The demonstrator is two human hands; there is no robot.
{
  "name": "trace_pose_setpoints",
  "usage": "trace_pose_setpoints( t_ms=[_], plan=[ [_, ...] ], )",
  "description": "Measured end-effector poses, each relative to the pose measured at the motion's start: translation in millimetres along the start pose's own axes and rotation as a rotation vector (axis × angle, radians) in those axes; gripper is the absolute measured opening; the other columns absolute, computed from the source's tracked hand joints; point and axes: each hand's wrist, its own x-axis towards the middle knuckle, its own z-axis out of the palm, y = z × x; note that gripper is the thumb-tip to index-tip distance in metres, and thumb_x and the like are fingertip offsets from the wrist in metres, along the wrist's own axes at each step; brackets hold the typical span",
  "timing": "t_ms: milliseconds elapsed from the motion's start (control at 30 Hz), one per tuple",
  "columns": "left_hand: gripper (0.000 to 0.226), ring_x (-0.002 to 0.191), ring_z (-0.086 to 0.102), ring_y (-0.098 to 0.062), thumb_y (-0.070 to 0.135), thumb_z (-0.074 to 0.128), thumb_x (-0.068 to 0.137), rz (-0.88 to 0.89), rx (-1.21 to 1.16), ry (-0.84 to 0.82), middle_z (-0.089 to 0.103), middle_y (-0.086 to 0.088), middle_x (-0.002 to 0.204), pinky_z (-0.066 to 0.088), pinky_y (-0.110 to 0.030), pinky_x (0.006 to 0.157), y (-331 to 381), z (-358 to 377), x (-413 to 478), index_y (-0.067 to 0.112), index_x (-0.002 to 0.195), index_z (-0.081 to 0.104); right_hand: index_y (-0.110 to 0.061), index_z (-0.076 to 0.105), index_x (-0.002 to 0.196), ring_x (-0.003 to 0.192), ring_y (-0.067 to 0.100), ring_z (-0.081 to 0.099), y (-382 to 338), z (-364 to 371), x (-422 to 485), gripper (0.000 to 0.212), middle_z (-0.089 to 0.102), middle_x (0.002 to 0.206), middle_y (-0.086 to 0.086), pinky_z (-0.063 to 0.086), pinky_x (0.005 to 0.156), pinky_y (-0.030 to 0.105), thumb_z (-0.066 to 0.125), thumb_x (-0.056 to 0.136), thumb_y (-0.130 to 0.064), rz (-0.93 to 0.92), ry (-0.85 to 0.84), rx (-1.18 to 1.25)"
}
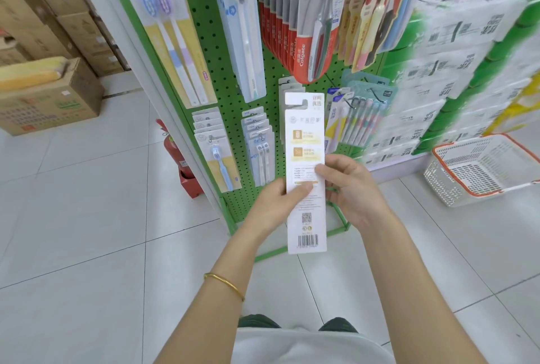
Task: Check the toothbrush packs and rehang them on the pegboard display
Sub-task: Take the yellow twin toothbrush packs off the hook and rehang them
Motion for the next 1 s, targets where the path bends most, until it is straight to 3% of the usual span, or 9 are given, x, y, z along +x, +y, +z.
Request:
trace_pose_setpoints(
  t_ms=[133,267,467,667,900,1000],
  plan=[
    [0.024,0.097,0.067,-0.017,0.029,0.063,0.091,0.094,-0.134,0.181,0.07,0.001,0.105,0.055,-0.036,0.085,16.6,-13.2,9.2,0.014,0.11,0.06,-0.006,0.065,0.096,0.076,0.021,0.068,-1.5,1.5,-2.5,0.011,0.073,0.088,0.008,0.054,0.065,0.031,0.059,0.088,-0.003,0.0,-0.108,-0.046],
    [0.015,0.094,0.066,-0.01,0.019,0.067,0.088,0.199,-0.158,0.288,0.068,0.009,0.101,0.055,-0.029,0.081,36.3,-23.9,15.8,0.026,0.097,0.057,-0.008,0.066,0.091,0.072,0.017,0.068,-4.9,4.2,-4.3,0.01,0.073,0.084,0.004,0.054,0.062,0.028,0.06,0.085,-0.003,0.005,-0.173,-0.034],
    [0.016,0.093,0.068,-0.018,0.014,0.066,0.088,0.248,-0.256,0.366,0.069,-0.001,0.103,0.057,-0.038,0.079,52.3,-31.1,20.0,0.021,0.101,0.059,-0.007,0.065,0.088,0.07,0.016,0.069,-6.0,2.8,-6.8,0.01,0.073,0.081,0.004,0.055,0.06,0.026,0.063,0.079,-0.004,0.033,-0.252,-0.061],
    [0.011,0.094,0.068,-0.024,0.016,0.064,0.09,0.208,-0.326,0.344,0.07,-0.004,0.104,0.056,-0.047,0.083,56.8,-31.8,22.3,0.025,0.095,0.06,-0.006,0.065,0.089,0.072,0.017,0.069,-6.1,1.5,-5.2,0.018,0.073,0.082,0.006,0.056,0.062,0.027,0.067,0.072,-0.011,0.03,-0.3,-0.05],
    [0.012,0.078,0.066,-0.017,0.013,0.059,0.093,0.191,-0.47,0.286,0.068,-0.002,0.091,0.056,-0.037,0.073,60.3,-32.0,20.4,0.013,0.106,0.06,-0.008,0.064,0.084,0.069,0.014,0.068,-4.1,3.2,-4.8,0.014,0.073,0.079,0.003,0.054,0.06,0.025,0.066,0.071,-0.014,0.03,-0.3,-0.04],
    [0.01,0.076,0.065,-0.016,0.011,0.057,0.093,0.185,-0.542,0.233,0.067,-0.002,0.088,0.056,-0.035,0.07,60.9,-34.0,18.8,0.013,0.103,0.059,-0.009,0.063,0.087,0.07,0.012,0.065,0.6,3.2,-4.7,0.015,0.072,0.078,0.0,0.05,0.067,0.028,0.065,0.079,-0.021,0.039,-0.306,-0.027]
  ],
)
